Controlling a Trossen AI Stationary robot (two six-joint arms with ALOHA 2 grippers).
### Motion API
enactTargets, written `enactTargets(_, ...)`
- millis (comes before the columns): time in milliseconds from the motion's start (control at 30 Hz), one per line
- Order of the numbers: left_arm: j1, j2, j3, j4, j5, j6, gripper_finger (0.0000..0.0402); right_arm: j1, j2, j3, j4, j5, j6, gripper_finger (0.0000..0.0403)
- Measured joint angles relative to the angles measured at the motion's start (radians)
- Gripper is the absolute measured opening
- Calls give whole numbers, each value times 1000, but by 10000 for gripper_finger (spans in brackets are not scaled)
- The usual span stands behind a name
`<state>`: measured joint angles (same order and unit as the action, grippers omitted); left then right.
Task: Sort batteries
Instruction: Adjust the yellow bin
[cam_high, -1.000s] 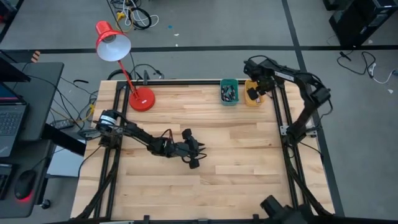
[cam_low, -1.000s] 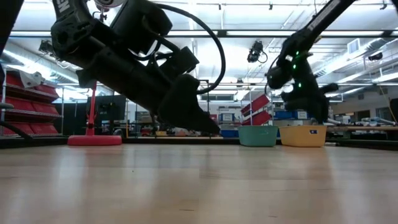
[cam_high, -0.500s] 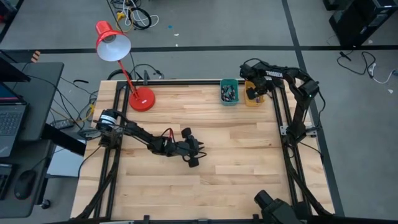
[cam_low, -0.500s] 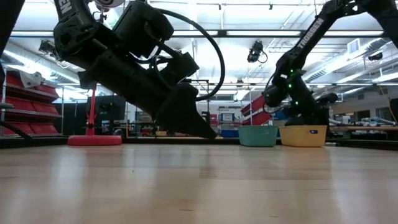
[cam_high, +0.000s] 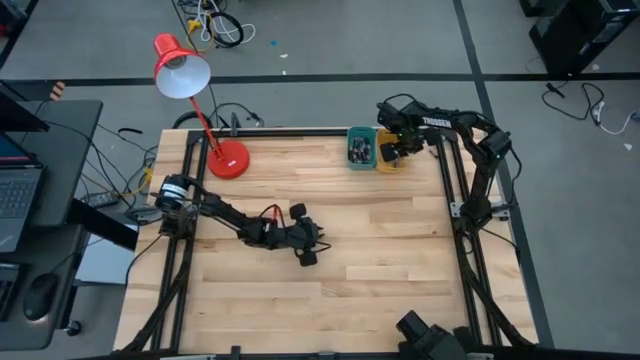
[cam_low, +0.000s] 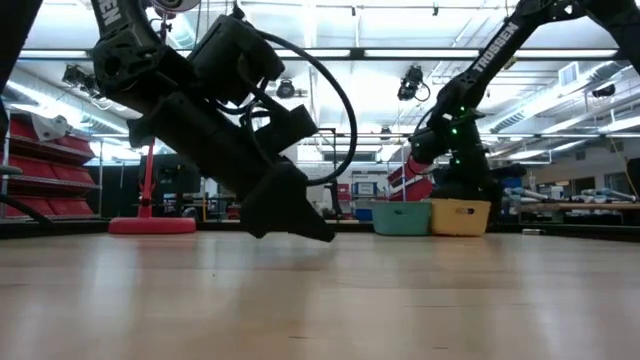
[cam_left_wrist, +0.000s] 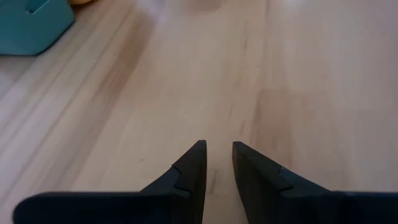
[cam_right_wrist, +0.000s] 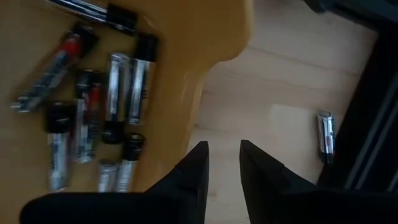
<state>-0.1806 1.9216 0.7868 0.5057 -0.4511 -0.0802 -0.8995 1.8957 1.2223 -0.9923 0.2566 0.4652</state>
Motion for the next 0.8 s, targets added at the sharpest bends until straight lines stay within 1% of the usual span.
enactTargets(167, 22, 0, 0, -21, 0, 2, 92, 30, 0, 26, 7, 0, 13, 78)
enactTargets(233, 29, 0, 0, -33, 0, 2, 92, 41, 0, 39, 21, -18, 14, 78)
enactTargets(367, 41, -1, 0, -54, 1, 16, 92, 74, 0, 58, 85, -75, 27, 74)
enactTargets(500, 47, -2, 1, -64, 4, 24, 92, 119, 0, 67, 152, -82, 41, 69)
enactTargets(600, 48, -2, 1, -65, 3, 24, 92, 146, 0, 77, 197, -113, 41, 66)
enactTargets(733, 48, -2, 1, -68, 2, 24, 92, 170, 0, 106, 201, -125, 0, 65)
enactTargets(800, 48, -2, 1, -69, -4, 21, 92, 173, 0, 130, 153, -124, -44, 67)
